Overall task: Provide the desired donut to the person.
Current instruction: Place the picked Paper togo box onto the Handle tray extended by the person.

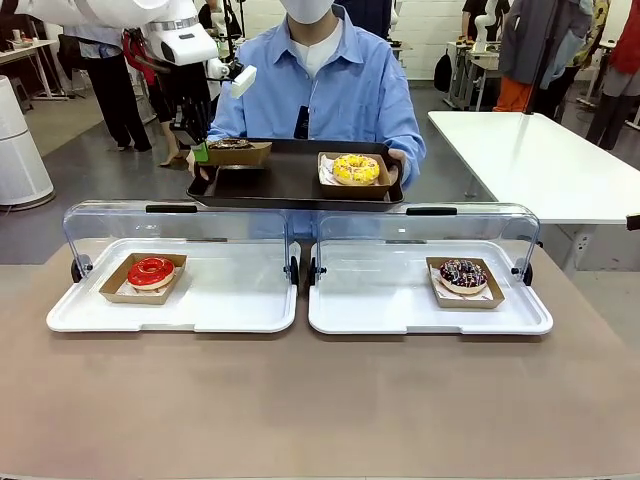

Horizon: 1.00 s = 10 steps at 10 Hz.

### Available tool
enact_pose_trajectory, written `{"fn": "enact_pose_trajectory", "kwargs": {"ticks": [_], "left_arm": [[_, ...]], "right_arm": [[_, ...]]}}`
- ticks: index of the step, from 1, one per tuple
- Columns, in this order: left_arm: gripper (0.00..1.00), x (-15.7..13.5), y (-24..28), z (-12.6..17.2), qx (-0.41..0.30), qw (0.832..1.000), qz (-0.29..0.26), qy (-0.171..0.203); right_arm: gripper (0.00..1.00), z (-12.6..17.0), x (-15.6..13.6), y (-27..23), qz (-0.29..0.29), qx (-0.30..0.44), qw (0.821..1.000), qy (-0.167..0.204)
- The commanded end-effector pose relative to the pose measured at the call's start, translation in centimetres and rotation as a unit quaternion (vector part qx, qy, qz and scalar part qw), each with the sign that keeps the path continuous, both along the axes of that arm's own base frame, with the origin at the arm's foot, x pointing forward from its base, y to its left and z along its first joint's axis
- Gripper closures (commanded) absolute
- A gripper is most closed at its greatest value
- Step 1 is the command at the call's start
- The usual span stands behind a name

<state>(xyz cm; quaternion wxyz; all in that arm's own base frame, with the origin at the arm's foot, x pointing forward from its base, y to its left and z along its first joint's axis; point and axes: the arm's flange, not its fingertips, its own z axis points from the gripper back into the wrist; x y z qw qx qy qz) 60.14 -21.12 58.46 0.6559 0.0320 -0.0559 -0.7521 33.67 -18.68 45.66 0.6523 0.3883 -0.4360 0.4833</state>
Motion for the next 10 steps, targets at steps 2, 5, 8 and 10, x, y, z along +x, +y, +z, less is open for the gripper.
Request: {"fn": "enact_pose_trajectory", "kwargs": {"ticks": [2,5,8,10], "left_arm": [[0.99,1.6,0.8,0.0,-0.008,1.000,-0.011,0.020],[0.99,1.4,0.1,-0.7,-0.005,0.999,-0.028,0.025],[0.48,1.2,-0.5,-0.8,-0.002,0.999,-0.035,0.034],[0.00,1.5,-0.4,-0.6,-0.001,0.998,-0.040,0.041]], "right_arm": [[0.00,-0.1,-0.1,-0.1,0.004,0.003,1.000,-0.006],[0.00,-0.1,-0.1,-0.1,0.004,0.003,1.000,-0.006],[0.00,-0.1,-0.1,-0.1,0.004,0.003,1.000,-0.006],[0.00,-0.1,-0.1,-0.1,0.004,0.003,1.000,-0.006]]}}
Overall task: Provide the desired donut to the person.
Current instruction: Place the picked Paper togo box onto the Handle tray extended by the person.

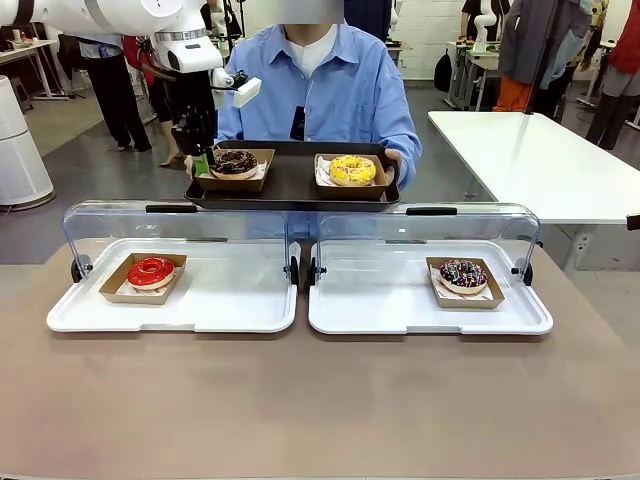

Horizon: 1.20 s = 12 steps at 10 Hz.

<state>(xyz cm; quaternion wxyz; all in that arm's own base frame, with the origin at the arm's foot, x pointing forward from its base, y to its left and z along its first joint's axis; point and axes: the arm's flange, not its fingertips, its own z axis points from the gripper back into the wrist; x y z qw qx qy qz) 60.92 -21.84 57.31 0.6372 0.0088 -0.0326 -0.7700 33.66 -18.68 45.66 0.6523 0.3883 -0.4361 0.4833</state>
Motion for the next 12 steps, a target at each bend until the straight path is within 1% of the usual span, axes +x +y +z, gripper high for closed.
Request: {"fn": "enact_pose_trajectory", "kwargs": {"ticks": [1,2,6,9,10,11,12], "left_arm": [[0.35,0.4,0.3,0.5,-0.009,1.000,-0.012,0.009],[0.00,0.3,0.4,0.4,-0.010,1.000,-0.010,0.010],[0.00,0.3,0.4,0.5,-0.015,1.000,-0.009,0.017],[0.00,0.1,0.5,0.6,-0.016,0.999,0.013,0.027],[0.00,-0.7,0.6,0.6,-0.019,0.999,0.019,0.021],[0.00,-1.8,1.2,0.8,-0.022,0.999,0.030,0.024],[0.00,-4.2,2.3,0.9,-0.038,0.998,0.044,0.026]], "right_arm": [[0.00,-0.1,-0.1,-0.1,0.004,0.003,1.000,-0.006],[0.00,-0.1,-0.1,-0.1,0.004,0.003,1.000,-0.006],[0.00,-0.1,-0.1,-0.1,0.004,0.003,1.000,-0.006],[0.00,-0.1,-0.1,-0.1,0.004,0.003,1.000,-0.006],[0.00,-0.1,-0.1,-0.1,0.004,0.003,1.000,-0.006],[0.00,-0.1,-0.1,-0.1,0.004,0.003,1.000,-0.006],[0.00,-0.1,-0.1,-0.1,0.004,0.003,1.000,-0.006]]}}
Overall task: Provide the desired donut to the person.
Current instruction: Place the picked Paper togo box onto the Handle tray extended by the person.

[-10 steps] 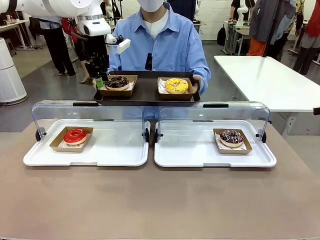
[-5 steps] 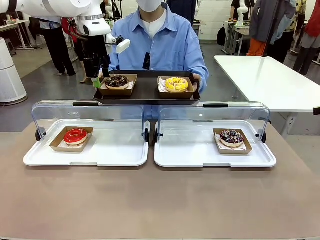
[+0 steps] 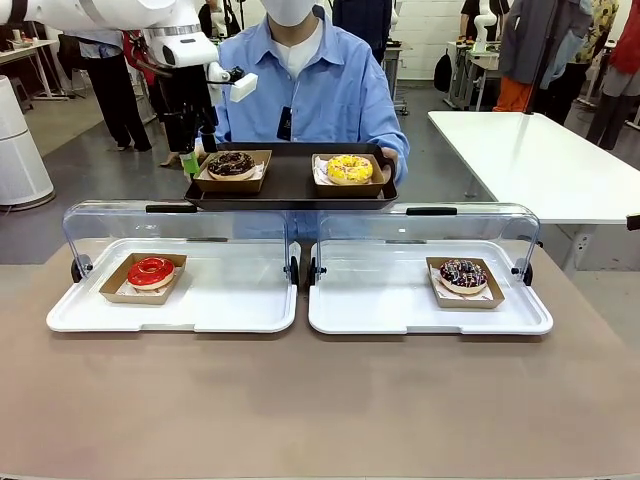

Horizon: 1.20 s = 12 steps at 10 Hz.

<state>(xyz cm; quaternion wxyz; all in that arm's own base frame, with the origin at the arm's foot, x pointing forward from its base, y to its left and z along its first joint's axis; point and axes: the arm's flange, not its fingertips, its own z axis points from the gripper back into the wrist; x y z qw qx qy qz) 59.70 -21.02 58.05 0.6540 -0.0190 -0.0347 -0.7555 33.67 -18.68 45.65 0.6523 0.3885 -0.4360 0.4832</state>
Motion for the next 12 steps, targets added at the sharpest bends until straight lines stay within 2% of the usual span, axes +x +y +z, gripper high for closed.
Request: {"fn": "enact_pose_trajectory", "kwargs": {"ticks": [1,3,5,6,9,10,12], "left_arm": [[0.00,-5.9,2.8,0.1,-0.041,0.999,0.028,-0.003],[0.00,-10.3,6.2,-0.7,-0.069,0.996,0.060,-0.011],[0.00,-14.3,8.4,-2.5,-0.119,0.991,0.055,-0.026],[0.00,-16.0,8.9,-3.2,-0.131,0.988,0.069,-0.053],[0.00,-16.8,9.5,-3.7,-0.134,0.985,0.096,-0.058],[0.00,-16.3,9.5,-3.5,-0.126,0.985,0.107,-0.038],[0.00,-16.8,10.0,-3.6,-0.125,0.987,0.090,-0.051]], "right_arm": [[0.00,-0.1,-0.1,-0.1,0.004,0.003,1.000,-0.006],[0.00,-0.1,-0.1,-0.1,0.004,0.003,1.000,-0.006],[0.00,-0.1,-0.1,-0.1,0.004,0.003,1.000,-0.006],[0.00,-0.1,-0.1,-0.1,0.004,0.003,1.000,-0.006],[0.00,-0.1,-0.1,-0.1,0.004,0.003,1.000,-0.006],[0.00,-0.1,-0.1,-0.1,0.004,0.003,1.000,-0.006],[0.00,-0.1,-0.1,-0.1,0.004,0.003,1.000,-0.006]]}}
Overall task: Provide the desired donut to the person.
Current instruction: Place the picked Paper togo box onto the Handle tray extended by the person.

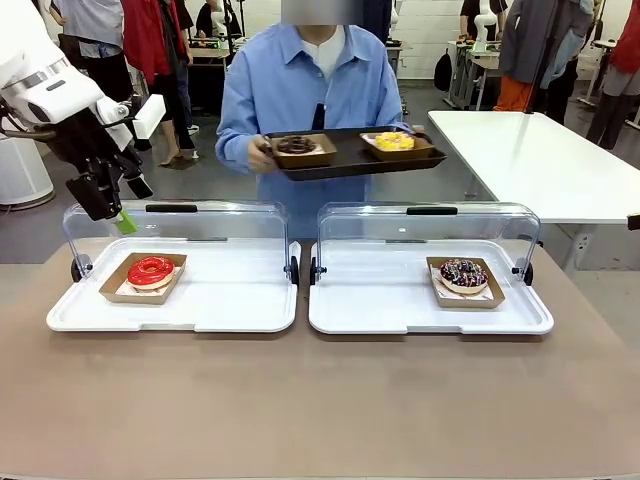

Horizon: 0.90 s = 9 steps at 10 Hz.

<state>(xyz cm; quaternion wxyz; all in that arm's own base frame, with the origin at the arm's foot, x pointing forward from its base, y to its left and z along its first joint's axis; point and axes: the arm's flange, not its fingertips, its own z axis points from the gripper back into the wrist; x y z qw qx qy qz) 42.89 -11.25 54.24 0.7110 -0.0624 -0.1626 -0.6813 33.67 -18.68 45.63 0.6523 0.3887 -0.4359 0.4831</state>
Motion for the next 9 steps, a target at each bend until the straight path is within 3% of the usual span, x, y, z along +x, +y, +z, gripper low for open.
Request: {"fn": "enact_pose_trajectory", "kwargs": {"ticks": [1,7,8,9], "left_arm": [[0.00,0.0,0.2,0.2,0.002,1.000,-0.002,-0.004],[0.00,0.0,0.1,0.0,-0.002,1.000,0.000,0.000],[0.00,0.5,3.0,-0.2,-0.095,0.995,0.003,0.021],[0.00,0.2,6.2,-0.3,-0.159,0.987,-0.015,0.017]], "right_arm": [[0.00,-0.1,-0.1,-0.1,0.004,0.003,1.000,-0.006],[0.00,-0.1,-0.1,-0.1,0.004,0.003,1.000,-0.006],[0.00,-0.1,-0.1,-0.1,0.004,0.003,1.000,-0.006],[0.00,-0.1,-0.1,-0.1,0.004,0.003,1.000,-0.006]]}}
